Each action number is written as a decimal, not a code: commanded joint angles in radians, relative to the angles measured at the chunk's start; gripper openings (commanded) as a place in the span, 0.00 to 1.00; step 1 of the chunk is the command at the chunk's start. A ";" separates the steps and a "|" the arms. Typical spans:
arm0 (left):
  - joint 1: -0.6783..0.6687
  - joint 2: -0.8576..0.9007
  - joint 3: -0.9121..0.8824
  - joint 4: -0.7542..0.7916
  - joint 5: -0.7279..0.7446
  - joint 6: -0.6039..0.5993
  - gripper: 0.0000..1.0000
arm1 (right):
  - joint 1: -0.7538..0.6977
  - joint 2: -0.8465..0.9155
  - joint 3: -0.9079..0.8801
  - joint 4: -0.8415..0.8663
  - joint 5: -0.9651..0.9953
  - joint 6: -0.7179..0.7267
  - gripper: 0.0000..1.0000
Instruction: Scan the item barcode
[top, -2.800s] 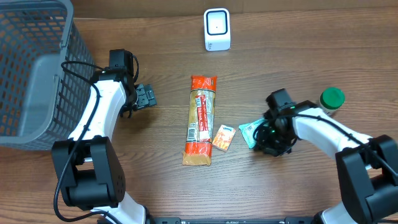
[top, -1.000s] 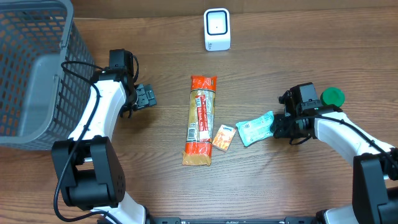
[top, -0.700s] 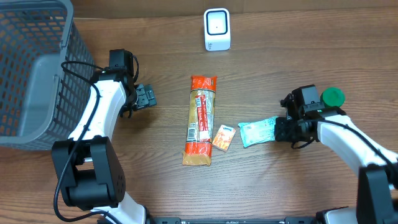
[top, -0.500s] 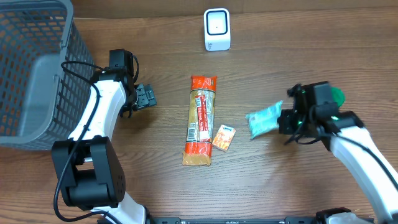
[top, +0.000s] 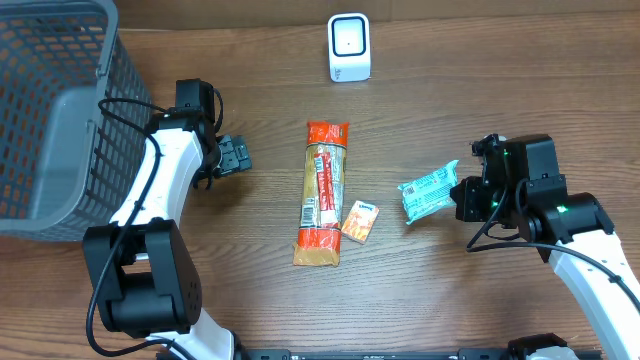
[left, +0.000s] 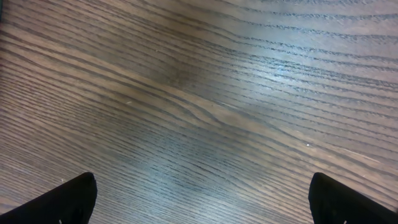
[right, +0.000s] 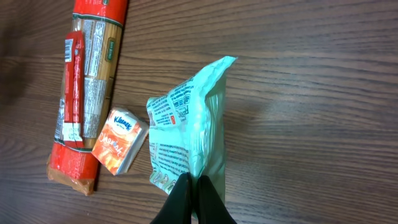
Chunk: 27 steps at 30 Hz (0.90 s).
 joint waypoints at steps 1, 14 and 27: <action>0.005 -0.004 -0.001 0.001 0.008 0.004 1.00 | -0.001 -0.006 0.017 0.016 -0.019 -0.002 0.04; 0.005 -0.004 -0.001 0.001 0.008 0.004 1.00 | 0.000 0.030 0.010 -0.001 -0.018 -0.009 0.04; 0.005 -0.004 -0.001 0.001 0.008 0.004 1.00 | 0.000 0.252 0.010 -0.003 -0.001 -0.009 0.34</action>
